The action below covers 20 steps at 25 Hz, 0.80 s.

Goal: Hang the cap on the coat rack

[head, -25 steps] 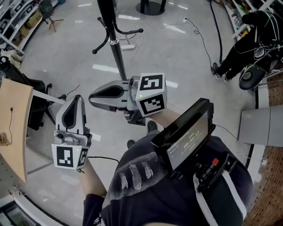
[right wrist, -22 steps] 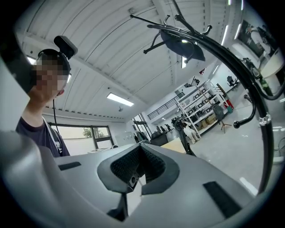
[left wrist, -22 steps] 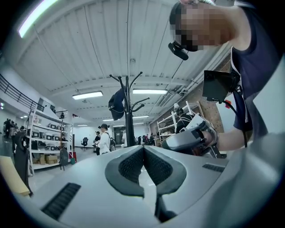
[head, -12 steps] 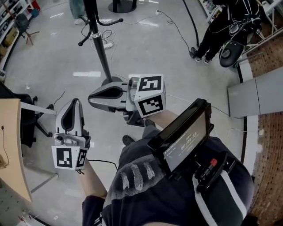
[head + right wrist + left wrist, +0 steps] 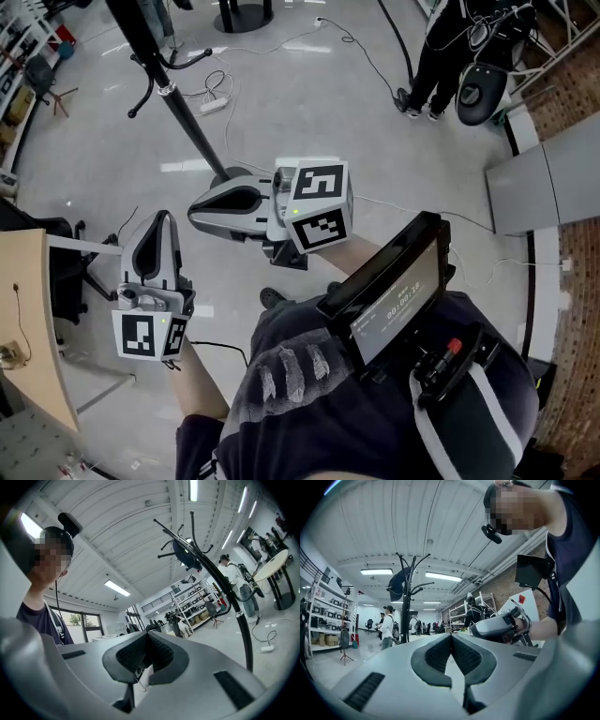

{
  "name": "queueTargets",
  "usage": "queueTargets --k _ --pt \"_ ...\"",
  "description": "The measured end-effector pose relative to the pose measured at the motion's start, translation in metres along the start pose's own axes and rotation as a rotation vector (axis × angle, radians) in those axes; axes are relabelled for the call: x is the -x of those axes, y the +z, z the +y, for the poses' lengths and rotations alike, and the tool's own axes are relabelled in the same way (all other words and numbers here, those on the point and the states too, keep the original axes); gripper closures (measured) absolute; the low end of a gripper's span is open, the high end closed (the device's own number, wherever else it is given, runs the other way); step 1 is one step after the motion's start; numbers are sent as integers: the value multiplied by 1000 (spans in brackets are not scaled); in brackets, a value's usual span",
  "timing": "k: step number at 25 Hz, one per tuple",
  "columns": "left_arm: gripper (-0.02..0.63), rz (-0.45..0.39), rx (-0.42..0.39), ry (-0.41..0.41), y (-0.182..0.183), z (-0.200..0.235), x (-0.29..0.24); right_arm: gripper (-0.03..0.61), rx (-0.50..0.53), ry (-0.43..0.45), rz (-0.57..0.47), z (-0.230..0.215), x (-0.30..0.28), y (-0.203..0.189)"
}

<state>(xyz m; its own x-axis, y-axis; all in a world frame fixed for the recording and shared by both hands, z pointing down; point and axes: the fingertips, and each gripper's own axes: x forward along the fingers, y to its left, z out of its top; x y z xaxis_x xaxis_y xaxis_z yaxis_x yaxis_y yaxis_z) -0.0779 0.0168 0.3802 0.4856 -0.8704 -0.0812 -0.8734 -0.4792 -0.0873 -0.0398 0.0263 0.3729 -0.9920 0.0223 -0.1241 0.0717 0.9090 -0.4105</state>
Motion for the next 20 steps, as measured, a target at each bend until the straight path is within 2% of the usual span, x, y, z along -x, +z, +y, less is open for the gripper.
queueTargets --k 4,11,15,20 --pt "606 19 -16 -38 0 -58 -25 574 -6 -15 -41 9 58 1" --pt "606 81 -32 -59 -8 -193 -59 574 -69 -7 -94 39 191 -14" --pt "606 116 -24 -65 -10 -235 -74 574 -105 -4 -107 48 239 -19" --pt "606 135 5 -136 13 -259 -114 574 -135 -107 -159 40 289 16"
